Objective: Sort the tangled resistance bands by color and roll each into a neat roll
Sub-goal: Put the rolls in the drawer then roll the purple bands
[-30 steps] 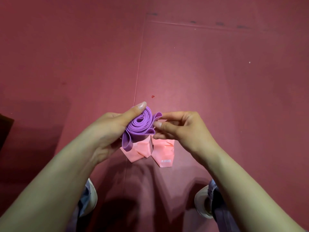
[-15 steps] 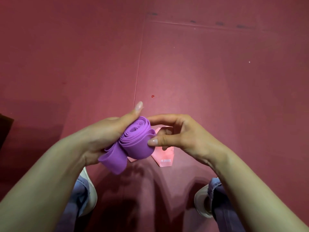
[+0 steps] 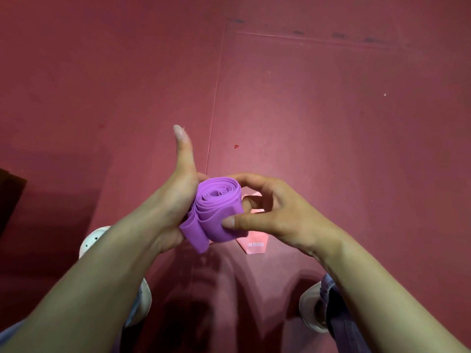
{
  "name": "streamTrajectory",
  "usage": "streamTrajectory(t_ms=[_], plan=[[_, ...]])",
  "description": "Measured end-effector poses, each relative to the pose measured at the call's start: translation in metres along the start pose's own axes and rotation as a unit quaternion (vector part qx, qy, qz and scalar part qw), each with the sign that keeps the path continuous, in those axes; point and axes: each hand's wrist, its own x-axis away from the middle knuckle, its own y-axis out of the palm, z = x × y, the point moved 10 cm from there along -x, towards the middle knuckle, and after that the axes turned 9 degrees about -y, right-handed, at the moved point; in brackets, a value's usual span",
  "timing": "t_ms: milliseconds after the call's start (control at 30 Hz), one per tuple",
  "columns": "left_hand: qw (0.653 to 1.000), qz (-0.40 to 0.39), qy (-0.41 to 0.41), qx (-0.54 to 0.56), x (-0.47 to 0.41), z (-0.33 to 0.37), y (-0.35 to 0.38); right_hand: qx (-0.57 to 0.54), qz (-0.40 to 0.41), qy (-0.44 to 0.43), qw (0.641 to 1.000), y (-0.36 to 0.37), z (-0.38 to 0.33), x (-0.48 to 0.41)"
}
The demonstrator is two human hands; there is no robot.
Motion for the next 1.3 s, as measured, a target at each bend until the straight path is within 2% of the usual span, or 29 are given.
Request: streamTrajectory(t_ms=[100,233,333,467,533,600,700,833,1033,1167,1300], plan=[[0.998,0.027,0.056,0.033,0.002,0.012,-0.003,-0.001,0.032,-0.014,0.999,-0.005,-0.002,-0.001],[0.992,-0.025,0.118,0.048,0.007,0.033,0.01,-0.042,0.163,-0.037,0.985,-0.034,-0.004,0.001],[0.981,0.049,0.18,-0.054,0.012,0.039,0.002,-0.019,0.22,-0.046,0.974,-0.049,-0.005,0.004],[0.944,0.124,0.24,-0.187,0.023,0.048,-0.003,0.01,0.259,-0.043,0.965,-0.058,-0.005,0.008],[0.922,0.199,0.256,-0.211,0.027,0.052,-0.014,0.016,0.261,-0.041,0.964,-0.059,-0.004,0.009],[0.912,0.234,0.269,-0.205,0.03,0.054,-0.021,0.019,0.257,-0.041,0.965,-0.057,-0.005,0.008],[0.908,0.248,0.287,-0.177,0.032,0.055,-0.028,-0.002,0.24,-0.048,0.97,-0.054,-0.007,0.006],[0.906,0.255,0.307,-0.141,0.043,0.063,-0.041,-0.04,0.168,-0.066,0.983,-0.038,-0.021,-0.001],[0.913,0.237,0.323,-0.077,0.088,0.05,-0.045,-0.033,0.167,-0.085,0.982,-0.011,-0.05,0.005],[0.888,0.259,0.371,-0.087,0.147,0.052,-0.044,-0.047,0.149,-0.096,0.983,0.026,-0.084,0.007],[0.847,0.301,0.412,-0.149,0.226,0.055,-0.031,-0.017,0.112,-0.12,0.986,0.072,-0.133,0.019]])
